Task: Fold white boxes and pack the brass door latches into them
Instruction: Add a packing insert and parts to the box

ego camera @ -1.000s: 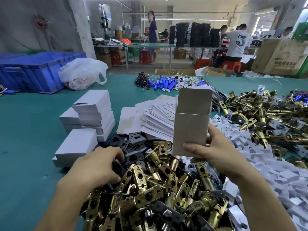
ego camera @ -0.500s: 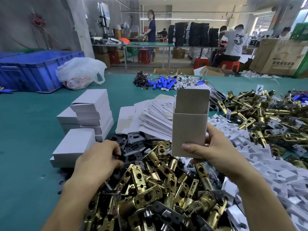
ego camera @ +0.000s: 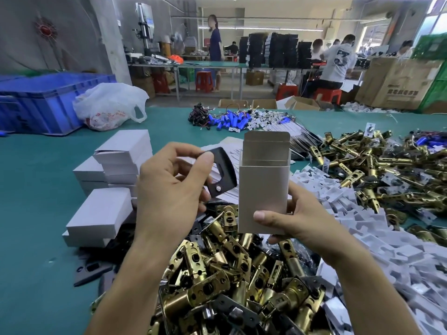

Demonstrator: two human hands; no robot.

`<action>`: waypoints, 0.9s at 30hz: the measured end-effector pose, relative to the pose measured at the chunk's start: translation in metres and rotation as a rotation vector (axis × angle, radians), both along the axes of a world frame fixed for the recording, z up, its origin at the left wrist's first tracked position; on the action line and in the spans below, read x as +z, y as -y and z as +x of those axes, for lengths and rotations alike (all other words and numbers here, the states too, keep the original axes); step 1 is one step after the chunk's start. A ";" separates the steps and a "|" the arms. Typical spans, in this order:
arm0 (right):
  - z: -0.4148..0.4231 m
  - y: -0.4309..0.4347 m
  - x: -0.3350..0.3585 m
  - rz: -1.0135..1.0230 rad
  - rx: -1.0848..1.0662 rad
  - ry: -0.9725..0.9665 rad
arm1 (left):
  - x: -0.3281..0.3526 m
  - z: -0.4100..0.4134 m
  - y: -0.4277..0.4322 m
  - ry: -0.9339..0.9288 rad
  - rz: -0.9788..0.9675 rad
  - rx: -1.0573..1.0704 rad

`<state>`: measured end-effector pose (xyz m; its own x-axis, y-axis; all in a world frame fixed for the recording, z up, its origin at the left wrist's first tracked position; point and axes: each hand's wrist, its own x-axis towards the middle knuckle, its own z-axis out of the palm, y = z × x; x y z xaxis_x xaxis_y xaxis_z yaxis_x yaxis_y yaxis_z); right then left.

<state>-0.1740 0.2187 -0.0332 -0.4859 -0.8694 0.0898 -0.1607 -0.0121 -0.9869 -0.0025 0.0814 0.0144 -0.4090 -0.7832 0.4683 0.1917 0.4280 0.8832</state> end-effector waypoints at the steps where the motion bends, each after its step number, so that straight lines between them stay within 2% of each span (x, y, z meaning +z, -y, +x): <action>1: 0.000 0.000 0.000 0.002 0.004 -0.003 | -0.001 -0.001 0.000 -0.006 0.011 -0.002; 8: 0.002 0.003 0.000 0.001 0.033 0.005 | 0.005 -0.006 -0.006 -0.092 0.229 -0.101; 12: 0.002 0.003 0.000 0.000 0.048 -0.014 | 0.008 -0.002 -0.007 -0.084 0.228 -0.214; 18: 0.003 0.005 -0.001 0.004 0.075 -0.021 | 0.012 0.003 -0.012 -0.029 0.039 -0.253; 22: 0.006 0.007 -0.003 0.023 0.120 -0.033 | 0.012 0.002 -0.016 0.086 -0.207 -0.131; 25: 0.008 0.009 -0.004 0.027 0.154 -0.033 | 0.011 0.001 -0.018 0.113 -0.302 -0.071; 27: 0.010 0.010 -0.005 0.033 0.169 -0.031 | 0.012 0.001 -0.017 0.140 -0.441 0.014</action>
